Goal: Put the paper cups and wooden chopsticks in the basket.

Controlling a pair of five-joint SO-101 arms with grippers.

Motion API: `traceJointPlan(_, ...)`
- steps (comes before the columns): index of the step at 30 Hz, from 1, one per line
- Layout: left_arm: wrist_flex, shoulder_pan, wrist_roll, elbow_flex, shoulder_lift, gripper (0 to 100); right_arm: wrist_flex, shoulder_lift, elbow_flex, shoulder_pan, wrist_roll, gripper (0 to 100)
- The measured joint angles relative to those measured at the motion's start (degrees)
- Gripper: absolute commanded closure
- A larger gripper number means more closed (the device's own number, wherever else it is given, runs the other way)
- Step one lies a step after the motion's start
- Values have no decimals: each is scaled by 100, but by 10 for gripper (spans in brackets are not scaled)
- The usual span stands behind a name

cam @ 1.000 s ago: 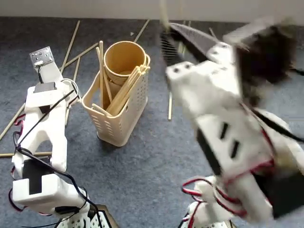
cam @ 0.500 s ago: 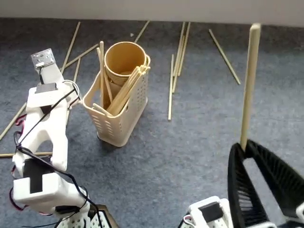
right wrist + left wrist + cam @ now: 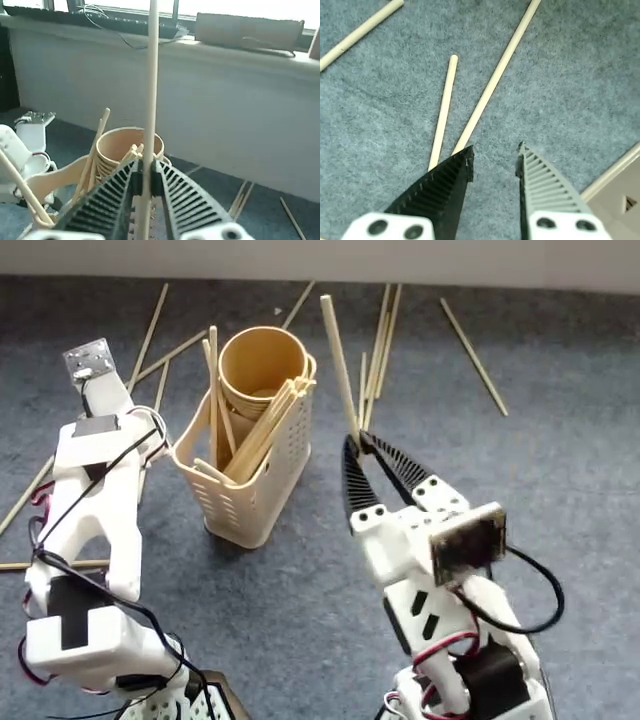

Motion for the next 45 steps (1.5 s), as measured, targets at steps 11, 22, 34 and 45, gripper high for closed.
traceJointPlan(11, -9, 26, -202, 0, 0, 825, -2031, 1837, 0, -360, -642, 994)
traceJointPlan(22, -9, 26, -255, 0, 0, 825, -3086, 3490, -1222, -387, -1301, 994)
traceJointPlan(34, -9, 26, -273, 0, 0, 825, -3103, 5864, -2558, -1081, -2163, 994)
traceJointPlan(45, -9, 26, -273, 0, 0, 825, -3121, 6681, -2875, -1090, -1978, 835)
